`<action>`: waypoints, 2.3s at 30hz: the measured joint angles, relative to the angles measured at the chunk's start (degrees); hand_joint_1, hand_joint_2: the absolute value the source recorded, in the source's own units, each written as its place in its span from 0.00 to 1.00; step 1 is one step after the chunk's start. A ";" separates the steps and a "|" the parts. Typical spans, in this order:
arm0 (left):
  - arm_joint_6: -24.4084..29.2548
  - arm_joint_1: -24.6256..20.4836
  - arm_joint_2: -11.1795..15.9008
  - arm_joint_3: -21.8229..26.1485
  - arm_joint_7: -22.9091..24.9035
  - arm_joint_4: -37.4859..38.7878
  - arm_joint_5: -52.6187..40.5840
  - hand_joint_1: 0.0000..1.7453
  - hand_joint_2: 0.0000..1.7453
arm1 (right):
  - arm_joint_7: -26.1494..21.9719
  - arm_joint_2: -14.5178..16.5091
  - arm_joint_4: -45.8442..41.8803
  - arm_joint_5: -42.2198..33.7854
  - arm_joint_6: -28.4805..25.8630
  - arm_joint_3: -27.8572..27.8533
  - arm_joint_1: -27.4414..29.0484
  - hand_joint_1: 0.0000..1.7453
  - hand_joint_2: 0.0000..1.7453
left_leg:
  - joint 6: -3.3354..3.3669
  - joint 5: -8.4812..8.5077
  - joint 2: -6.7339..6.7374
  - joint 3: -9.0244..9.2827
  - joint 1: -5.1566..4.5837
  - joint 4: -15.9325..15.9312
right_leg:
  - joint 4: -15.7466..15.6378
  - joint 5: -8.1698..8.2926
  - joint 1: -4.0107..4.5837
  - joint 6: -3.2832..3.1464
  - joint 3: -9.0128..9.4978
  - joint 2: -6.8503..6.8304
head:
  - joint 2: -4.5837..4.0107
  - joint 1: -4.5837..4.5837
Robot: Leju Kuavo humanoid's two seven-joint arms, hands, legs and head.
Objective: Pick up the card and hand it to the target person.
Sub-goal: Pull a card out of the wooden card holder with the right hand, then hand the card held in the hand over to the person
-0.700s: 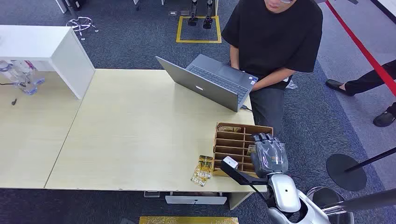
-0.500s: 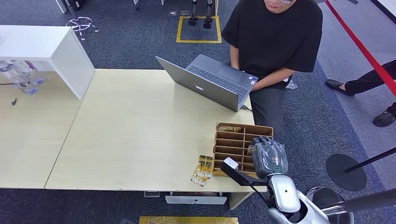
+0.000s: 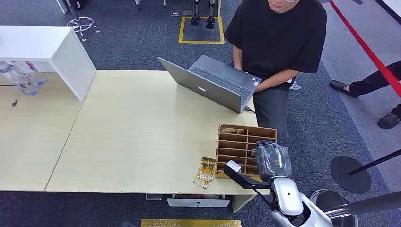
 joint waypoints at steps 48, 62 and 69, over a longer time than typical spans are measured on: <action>0.00 0.05 0.02 0.00 -0.31 0.00 0.00 0.00 0.00 | -0.02 -4.10 -19.51 0.36 10.92 -1.61 -4.08 1.00 1.00 | 0.00 0.00 0.00 0.00 0.00 0.01 | 0.00 0.01 0.00 0.01 0.01 0.00 | 0.00 0.01; -0.68 -0.15 0.02 -0.58 0.37 0.00 0.01 0.00 0.00 | -0.58 -5.37 -22.90 -3.87 10.82 -2.82 -6.73 1.00 1.00 | 0.00 0.00 0.01 -0.01 -0.01 0.00 | 0.00 0.02 -0.01 0.01 -0.01 0.01 | 0.00 -0.01; -1.75 -1.31 -0.24 -3.51 1.89 0.00 -0.01 0.00 0.00 | -0.64 -8.31 -16.11 -10.73 6.61 -6.83 -13.20 1.00 1.00 | 0.06 0.05 -0.02 -0.01 -0.06 0.04 | 0.00 0.06 -0.06 0.06 0.03 -0.03 | 0.00 0.01</action>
